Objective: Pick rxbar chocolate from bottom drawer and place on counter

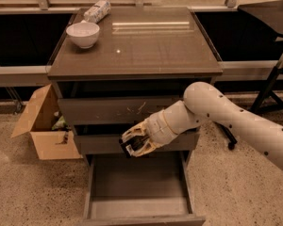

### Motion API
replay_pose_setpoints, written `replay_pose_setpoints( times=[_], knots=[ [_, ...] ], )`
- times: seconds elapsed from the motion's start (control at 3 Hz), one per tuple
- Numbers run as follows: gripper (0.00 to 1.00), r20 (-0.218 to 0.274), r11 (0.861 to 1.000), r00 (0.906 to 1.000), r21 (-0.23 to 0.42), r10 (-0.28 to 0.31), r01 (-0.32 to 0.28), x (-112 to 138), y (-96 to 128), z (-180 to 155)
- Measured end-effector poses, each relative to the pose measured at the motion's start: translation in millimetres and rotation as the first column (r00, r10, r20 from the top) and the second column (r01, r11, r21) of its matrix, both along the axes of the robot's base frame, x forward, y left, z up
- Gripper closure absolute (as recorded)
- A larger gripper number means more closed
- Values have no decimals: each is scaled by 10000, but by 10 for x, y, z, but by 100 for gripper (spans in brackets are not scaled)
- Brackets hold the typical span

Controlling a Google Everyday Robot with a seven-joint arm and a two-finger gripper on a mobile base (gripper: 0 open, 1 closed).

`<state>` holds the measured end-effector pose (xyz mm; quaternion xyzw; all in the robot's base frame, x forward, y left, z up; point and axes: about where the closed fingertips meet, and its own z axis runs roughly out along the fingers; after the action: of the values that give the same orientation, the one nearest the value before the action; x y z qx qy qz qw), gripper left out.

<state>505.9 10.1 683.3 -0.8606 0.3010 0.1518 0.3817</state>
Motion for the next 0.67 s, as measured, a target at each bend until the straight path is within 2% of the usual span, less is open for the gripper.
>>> replay_pose_setpoints(
  times=[0.33,0.67],
  knots=[
    [100,6,10000,10000,4,2,-2,0,0,3],
    [100,625,9992,9980,394,58,-83,51,-61,432]
  ],
)
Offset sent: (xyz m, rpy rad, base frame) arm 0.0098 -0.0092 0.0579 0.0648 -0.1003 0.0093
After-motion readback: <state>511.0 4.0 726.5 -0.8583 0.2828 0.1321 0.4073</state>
